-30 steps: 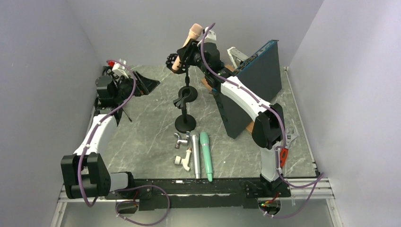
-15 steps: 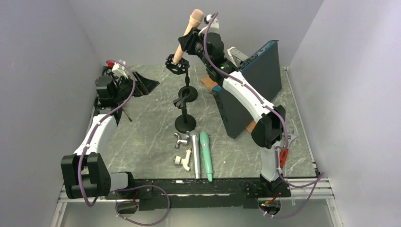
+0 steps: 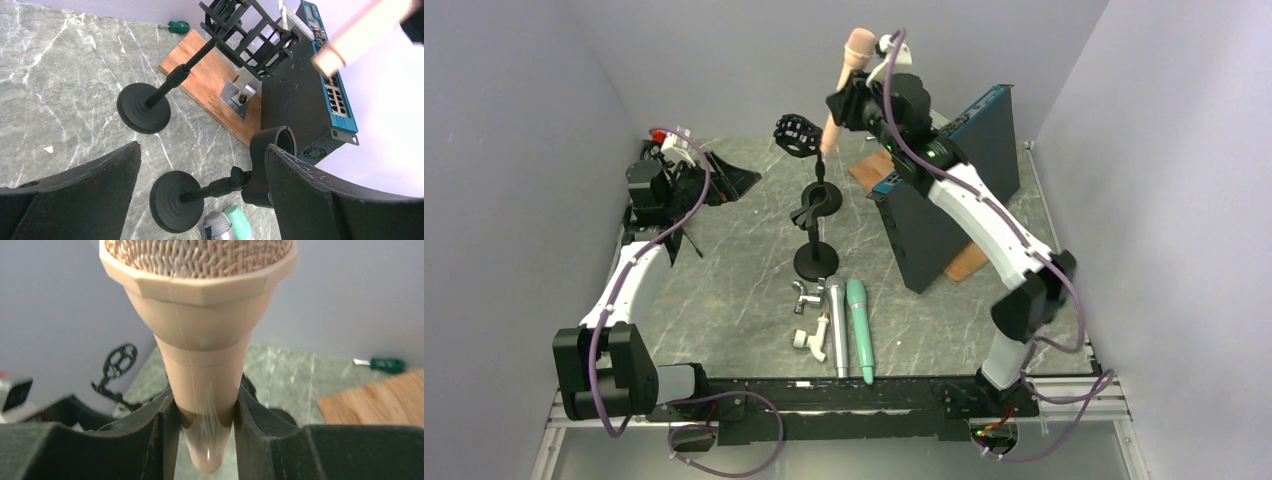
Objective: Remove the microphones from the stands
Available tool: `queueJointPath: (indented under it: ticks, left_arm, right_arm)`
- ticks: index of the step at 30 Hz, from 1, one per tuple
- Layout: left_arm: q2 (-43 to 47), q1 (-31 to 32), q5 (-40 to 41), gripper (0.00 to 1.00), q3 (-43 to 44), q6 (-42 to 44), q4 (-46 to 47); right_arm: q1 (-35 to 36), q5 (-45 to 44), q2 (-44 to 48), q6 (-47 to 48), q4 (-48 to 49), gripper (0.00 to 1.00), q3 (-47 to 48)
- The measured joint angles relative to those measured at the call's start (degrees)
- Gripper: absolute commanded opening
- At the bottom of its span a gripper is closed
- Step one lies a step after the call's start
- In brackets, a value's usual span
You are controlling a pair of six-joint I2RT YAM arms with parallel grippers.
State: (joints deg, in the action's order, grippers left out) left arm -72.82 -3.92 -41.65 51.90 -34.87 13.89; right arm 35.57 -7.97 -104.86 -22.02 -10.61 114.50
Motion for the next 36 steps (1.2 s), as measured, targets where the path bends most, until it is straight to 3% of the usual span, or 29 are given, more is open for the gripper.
queueJointPath:
  ticks: [5,12,17,26,36]
  left_arm:
    - [-0.09,0.0,-0.39,0.97,0.0,-0.57,0.13]
    - [-0.39,0.66,-0.68,0.97,0.35,-0.74,-0.07]
    - [-1.27,1.53,-1.57,0.97,0.98,-0.9,-0.02]
    - [-1.33,3.45,-2.23,0.97,1.51,-0.74,-0.39]
    - [-4.2,5.16,-3.89,0.98,3.15,0.13,-1.62]
  right_arm:
    - [1.09,1.97,15.39,0.11,-3.26,0.05,-16.98]
    - [9.38,1.57,31.95,2.38,-8.55,0.06,-29.27]
    - [10.93,2.4,40.11,2.01,-11.43,0.05,-41.57]
    - [15.96,4.83,43.25,-2.75,-18.45,0.06,-62.9]
    - [17.51,4.0,47.25,-13.0,-14.64,0.08,-77.37]
